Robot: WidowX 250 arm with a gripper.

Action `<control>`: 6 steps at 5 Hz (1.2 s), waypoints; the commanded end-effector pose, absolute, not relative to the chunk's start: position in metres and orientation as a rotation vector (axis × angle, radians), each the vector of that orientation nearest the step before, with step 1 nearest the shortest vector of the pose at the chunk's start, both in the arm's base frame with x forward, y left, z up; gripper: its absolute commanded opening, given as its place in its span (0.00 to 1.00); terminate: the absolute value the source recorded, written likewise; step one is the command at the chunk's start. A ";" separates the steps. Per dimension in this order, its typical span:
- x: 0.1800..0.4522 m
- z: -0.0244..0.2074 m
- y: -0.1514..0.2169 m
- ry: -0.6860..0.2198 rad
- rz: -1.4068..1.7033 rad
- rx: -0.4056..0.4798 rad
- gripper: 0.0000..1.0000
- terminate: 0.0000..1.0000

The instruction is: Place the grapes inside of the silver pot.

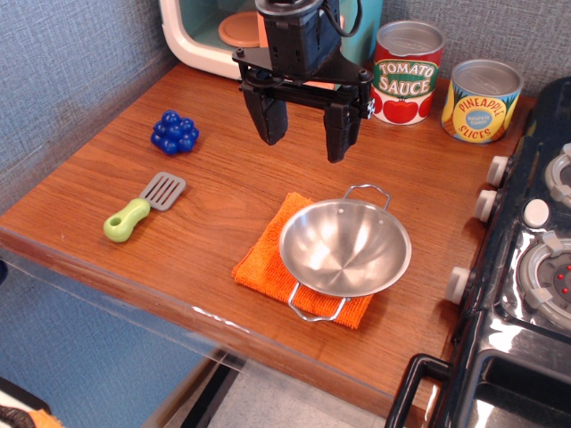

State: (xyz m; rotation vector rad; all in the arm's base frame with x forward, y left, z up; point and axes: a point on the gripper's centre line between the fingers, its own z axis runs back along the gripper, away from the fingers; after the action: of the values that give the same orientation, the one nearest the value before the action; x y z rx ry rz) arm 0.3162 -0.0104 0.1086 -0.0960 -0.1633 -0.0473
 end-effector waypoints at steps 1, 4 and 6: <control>0.316 0.109 -0.010 -0.163 -0.047 -0.096 1.00 0.00; 0.348 0.113 0.102 -0.140 0.061 0.072 1.00 0.00; 0.351 0.089 0.152 -0.082 0.203 0.112 1.00 0.00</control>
State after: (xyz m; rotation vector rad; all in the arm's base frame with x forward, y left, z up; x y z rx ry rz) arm 0.3502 0.1478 0.0654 0.0892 -0.0281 0.2011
